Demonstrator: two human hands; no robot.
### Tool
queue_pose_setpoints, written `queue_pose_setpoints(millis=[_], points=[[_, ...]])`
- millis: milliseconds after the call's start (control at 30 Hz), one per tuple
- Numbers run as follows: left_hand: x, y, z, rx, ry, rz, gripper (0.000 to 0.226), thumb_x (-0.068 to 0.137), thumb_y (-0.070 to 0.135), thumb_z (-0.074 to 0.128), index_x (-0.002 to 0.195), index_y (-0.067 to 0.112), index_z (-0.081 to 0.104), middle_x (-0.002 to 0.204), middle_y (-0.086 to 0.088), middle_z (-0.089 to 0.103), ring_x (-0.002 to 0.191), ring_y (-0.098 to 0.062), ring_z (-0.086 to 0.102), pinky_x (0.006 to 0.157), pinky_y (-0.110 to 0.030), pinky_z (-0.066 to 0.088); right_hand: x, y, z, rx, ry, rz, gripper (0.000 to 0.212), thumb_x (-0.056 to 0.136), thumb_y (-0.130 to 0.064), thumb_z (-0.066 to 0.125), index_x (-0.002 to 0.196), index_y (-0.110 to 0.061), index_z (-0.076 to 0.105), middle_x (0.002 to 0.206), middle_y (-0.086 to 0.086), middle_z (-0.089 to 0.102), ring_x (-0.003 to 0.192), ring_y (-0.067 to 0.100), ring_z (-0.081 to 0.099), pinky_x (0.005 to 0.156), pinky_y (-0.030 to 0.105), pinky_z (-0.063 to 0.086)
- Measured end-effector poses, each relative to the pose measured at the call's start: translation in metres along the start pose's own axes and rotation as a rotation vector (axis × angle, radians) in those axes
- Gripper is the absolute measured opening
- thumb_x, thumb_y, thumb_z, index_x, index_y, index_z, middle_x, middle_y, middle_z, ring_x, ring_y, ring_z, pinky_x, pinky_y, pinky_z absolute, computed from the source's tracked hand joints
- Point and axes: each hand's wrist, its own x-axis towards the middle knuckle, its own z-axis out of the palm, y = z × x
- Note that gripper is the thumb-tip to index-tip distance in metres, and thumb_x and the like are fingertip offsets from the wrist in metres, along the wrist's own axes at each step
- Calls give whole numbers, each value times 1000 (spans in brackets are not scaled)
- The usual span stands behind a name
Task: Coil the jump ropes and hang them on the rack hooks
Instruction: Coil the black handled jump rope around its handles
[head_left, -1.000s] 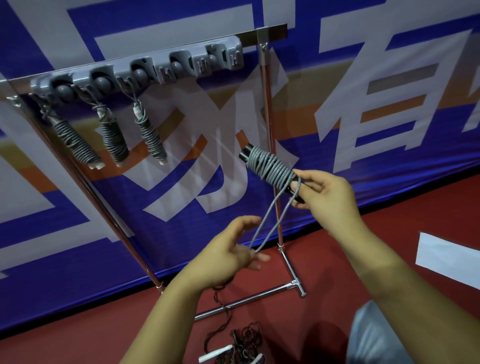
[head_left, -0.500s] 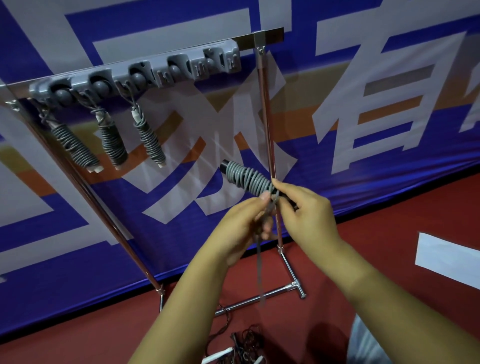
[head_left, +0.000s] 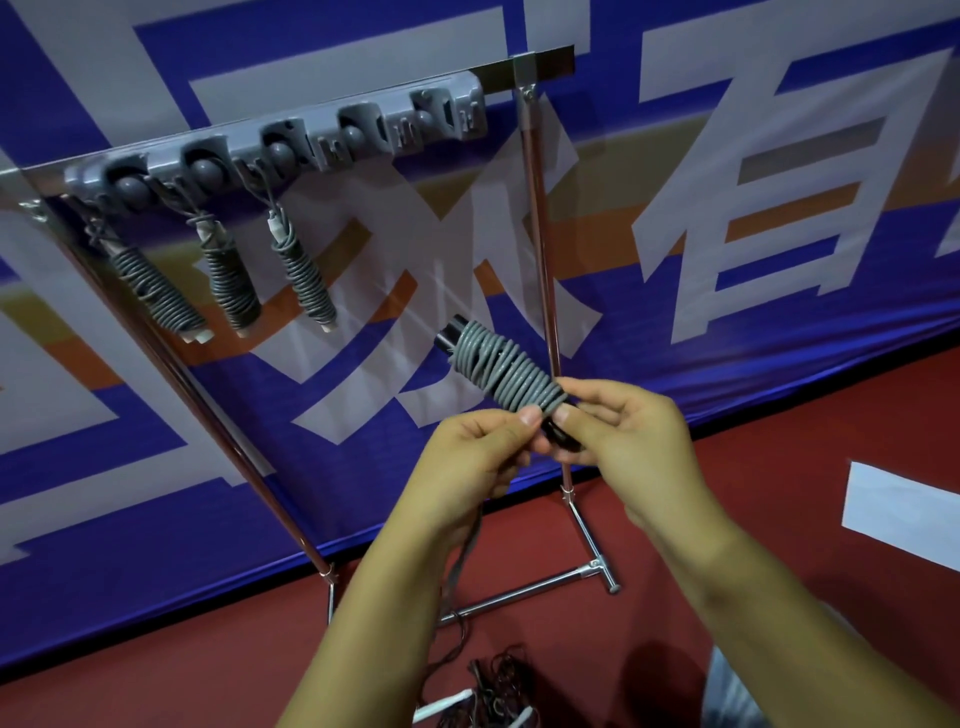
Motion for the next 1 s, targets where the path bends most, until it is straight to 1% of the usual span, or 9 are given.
queue_pose_setpoints(millis=[133, 233, 333, 433, 500, 600, 733, 867, 1000], points=[[-4, -3, -8, 146, 165, 115, 34, 70, 45, 66, 62, 11, 69, 52, -2, 46, 45, -7, 34, 46, -17, 30, -2, -7, 4, 88, -43, 67, 24, 87, 6, 60, 98, -15, 66, 74, 5, 72, 66, 18, 70, 55, 22, 55], [-4, -6, -8, 154, 240, 143, 28, 79, 32, 69, 71, 6, 66, 50, 8, 49, 45, -1, 38, 48, -13, 35, -4, -8, 6, 112, -36, 66, 19, 88, 4, 60, 101, -10, 63, 66, 4, 71, 63, 15, 69, 55, 23, 56], [-5, -7, -4, 21, 151, 120, 26, 79, 29, 68, 86, 4, 65, 59, 1, 51, 46, -3, 37, 46, -16, 32, -7, -9, 7, 148, -28, 67, 9, 89, 2, 59, 97, -4, 59, 67, 5, 72, 63, 16, 70, 54, 23, 55], [-3, -9, -6, -55, 102, 202, 22, 76, 28, 74, 77, 9, 62, 54, 7, 47, 47, -4, 35, 45, -17, 30, -10, -14, 6, 208, -69, 101, 3, 88, 1, 59, 92, 1, 60, 72, 10, 72, 64, 20, 70, 54, 22, 55], [-5, -6, -6, -81, 104, 265, 14, 75, 16, 71, 76, 10, 58, 51, 9, 53, 46, 0, 41, 45, -14, 34, -11, -19, 6, 245, -128, 124, 7, 88, 1, 59, 94, 3, 62, 79, 13, 73, 68, 22, 70, 55, 22, 55], [-8, 1, -11, -145, 72, 301, 26, 67, 8, 75, 86, 5, 57, 55, 8, 60, 48, 2, 52, 48, -10, 40, -12, -24, 4, 277, -220, 170, 17, 86, 0, 59, 102, 5, 62, 87, 17, 71, 68, 21, 70, 54, 21, 54], [-8, 4, -18, -72, 25, 333, 62, 52, 39, 89, 95, 6, 60, 71, -4, 60, 64, -11, 56, 60, -18, 48, -13, -25, 4, 359, -304, 266, 30, 75, -10, 61, 102, 3, 64, 82, 15, 70, 60, 19, 68, 51, 18, 53], [-9, 6, -15, -68, 81, 328, 43, 57, 28, 80, 92, 11, 63, 80, -14, 57, 70, -23, 53, 62, -22, 50, -14, -23, 5, 384, -298, 270, 24, 77, -12, 60, 98, -2, 63, 78, 10, 71, 60, 16, 68, 51, 18, 54], [-9, 7, -12, 0, 130, 303, 45, 58, 32, 82, 92, 11, 62, 78, -22, 56, 70, -25, 52, 63, -34, 51, -16, -11, 7, 145, -192, 103, 13, 92, -10, 55, 103, -14, 61, 81, 3, 72, 71, 17, 71, 59, 23, 56]])
